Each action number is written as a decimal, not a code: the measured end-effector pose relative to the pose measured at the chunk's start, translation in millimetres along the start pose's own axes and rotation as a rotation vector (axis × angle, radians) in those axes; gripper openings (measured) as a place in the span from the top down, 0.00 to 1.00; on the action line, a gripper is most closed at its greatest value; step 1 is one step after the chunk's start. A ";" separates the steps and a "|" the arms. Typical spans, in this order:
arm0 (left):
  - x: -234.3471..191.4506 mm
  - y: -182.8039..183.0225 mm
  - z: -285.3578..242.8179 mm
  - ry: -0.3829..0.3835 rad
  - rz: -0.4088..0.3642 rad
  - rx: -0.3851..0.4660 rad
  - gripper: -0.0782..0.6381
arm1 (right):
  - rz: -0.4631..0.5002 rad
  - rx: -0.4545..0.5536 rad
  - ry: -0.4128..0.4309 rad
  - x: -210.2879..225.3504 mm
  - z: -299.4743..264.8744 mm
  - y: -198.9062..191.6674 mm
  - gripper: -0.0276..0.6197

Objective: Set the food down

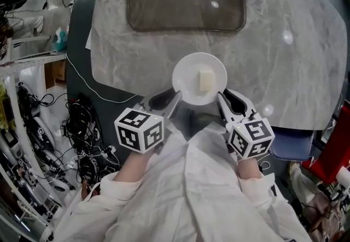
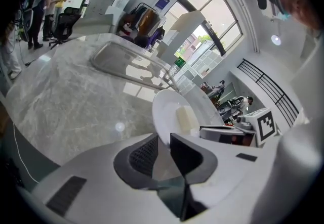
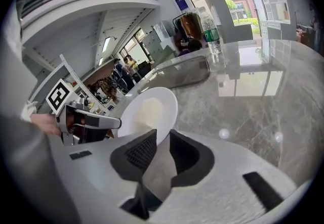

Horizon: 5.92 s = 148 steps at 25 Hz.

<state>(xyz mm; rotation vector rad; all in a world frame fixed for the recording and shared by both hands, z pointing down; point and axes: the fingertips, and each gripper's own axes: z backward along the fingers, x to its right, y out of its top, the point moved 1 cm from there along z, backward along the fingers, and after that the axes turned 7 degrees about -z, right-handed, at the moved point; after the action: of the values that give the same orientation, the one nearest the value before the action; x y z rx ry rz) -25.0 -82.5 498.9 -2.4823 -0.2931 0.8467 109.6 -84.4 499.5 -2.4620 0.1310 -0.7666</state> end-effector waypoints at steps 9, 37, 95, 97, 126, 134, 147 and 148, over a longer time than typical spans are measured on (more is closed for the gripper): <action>13.5 15.0 3.6 0.015 -0.039 0.051 0.78 | 0.054 0.019 0.028 -0.5 16.8 12.9 0.85; -69.9 155.9 -24.5 -0.038 -0.203 0.031 0.77 | 0.075 0.062 -0.005 -2.7 -73.4 144.2 0.85; -105.9 216.5 -28.5 0.099 -0.339 0.121 0.70 | 0.222 0.239 -0.120 -4.4 -85.6 224.7 0.75; -88.7 208.9 -17.7 0.073 -0.347 0.170 0.70 | 0.245 0.287 -0.108 -11.4 -67.6 228.5 0.82; 95.3 136.3 85.4 -0.093 -0.468 0.511 0.85 | 0.325 0.467 0.080 -85.2 93.5 133.8 0.95; 98.4 120.8 81.2 -0.136 -0.479 0.415 0.85 | 0.396 0.400 0.102 -102.1 95.3 122.0 0.95; 93.1 105.8 84.8 -0.194 -0.467 0.375 0.85 | 0.464 0.250 0.262 -137.8 73.9 105.8 0.95; 92.7 106.4 86.2 -0.201 -0.465 0.378 0.85 | 0.470 0.241 0.266 -139.8 72.7 105.7 0.95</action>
<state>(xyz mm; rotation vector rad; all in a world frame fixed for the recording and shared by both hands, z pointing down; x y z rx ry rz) -1.4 -107.4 337.2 -1.8762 -0.6810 0.8550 40.5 -104.2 323.9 -1.9813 0.6508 -0.8351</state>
